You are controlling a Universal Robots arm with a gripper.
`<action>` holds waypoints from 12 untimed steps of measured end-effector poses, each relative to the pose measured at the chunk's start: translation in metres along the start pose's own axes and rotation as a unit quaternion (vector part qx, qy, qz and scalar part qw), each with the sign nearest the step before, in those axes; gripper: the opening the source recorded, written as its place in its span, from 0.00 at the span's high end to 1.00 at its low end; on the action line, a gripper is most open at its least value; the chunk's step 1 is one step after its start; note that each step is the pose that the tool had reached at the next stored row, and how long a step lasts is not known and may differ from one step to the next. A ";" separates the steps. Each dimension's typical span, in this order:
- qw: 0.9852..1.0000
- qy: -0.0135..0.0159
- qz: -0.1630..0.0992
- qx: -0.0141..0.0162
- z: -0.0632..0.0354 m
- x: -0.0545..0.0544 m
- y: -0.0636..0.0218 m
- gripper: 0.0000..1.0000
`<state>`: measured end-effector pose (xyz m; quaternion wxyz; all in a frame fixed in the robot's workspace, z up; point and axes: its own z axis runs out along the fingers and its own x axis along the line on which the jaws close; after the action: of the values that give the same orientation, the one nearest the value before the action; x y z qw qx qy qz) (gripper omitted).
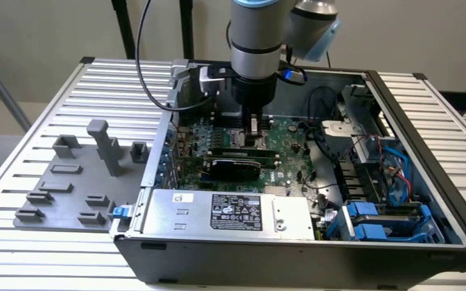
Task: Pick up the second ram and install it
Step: 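Insert the second ram into the second slot, then press down the second ram until it locks into place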
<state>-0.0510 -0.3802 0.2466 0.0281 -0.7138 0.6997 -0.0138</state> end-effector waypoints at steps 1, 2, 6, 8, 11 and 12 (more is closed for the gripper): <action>1.000 0.000 0.000 -0.004 0.0001 0.000 -0.0015 0.89; 1.000 0.000 0.000 -0.009 0.0001 0.000 -0.0031 0.89; 1.000 0.000 0.000 -0.019 0.0002 0.000 -0.0055 0.89; 1.000 0.000 0.000 -0.019 0.0002 0.000 -0.0055 0.89; 1.000 0.000 0.000 -0.019 0.0002 0.000 -0.0055 0.89; 1.000 0.000 0.000 -0.019 0.0002 0.000 -0.0055 0.89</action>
<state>-0.0454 -0.3802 0.2467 0.0149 -0.7139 0.7001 -0.0006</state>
